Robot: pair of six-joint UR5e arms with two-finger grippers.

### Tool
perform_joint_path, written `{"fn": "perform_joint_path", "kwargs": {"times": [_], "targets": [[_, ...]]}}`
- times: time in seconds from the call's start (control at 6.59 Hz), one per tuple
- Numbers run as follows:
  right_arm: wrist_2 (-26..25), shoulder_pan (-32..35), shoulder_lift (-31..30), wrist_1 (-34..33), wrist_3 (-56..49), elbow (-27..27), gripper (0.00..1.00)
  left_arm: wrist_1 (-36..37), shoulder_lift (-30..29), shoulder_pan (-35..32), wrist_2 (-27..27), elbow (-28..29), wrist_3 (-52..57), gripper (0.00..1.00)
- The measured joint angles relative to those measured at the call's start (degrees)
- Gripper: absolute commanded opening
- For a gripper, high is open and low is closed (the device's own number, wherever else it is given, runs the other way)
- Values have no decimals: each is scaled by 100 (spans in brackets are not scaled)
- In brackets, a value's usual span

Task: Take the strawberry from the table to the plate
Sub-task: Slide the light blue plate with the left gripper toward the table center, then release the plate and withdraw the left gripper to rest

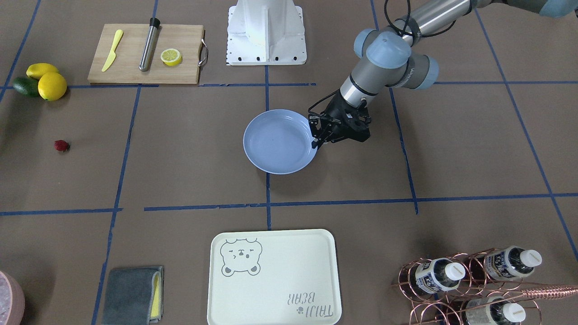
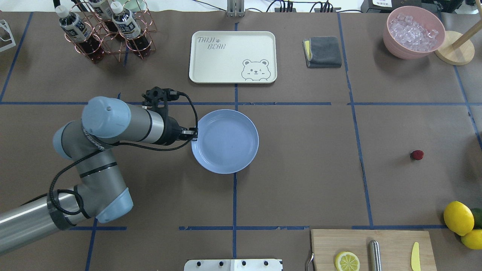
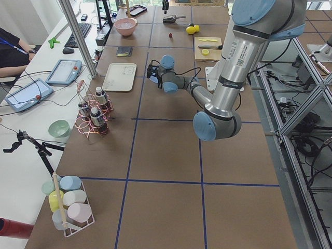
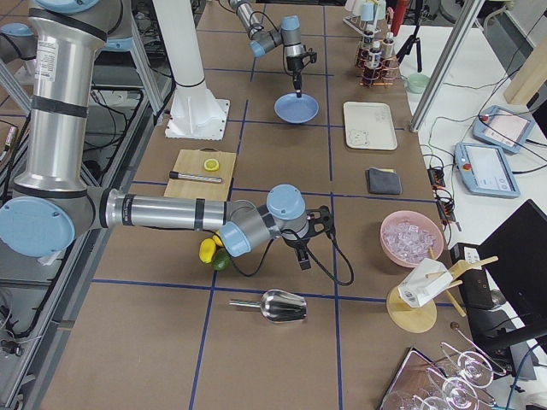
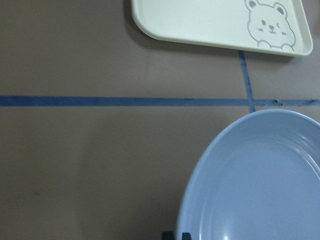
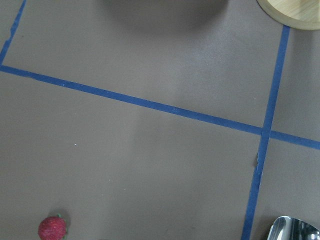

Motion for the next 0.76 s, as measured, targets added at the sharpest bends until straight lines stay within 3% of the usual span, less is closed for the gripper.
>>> {"fn": "perform_joint_path", "kwargs": {"times": [0.76], "targets": [[-1, 0, -1, -3, 3, -8, 100, 1, -197, 270, 151, 293, 41, 0]]}}
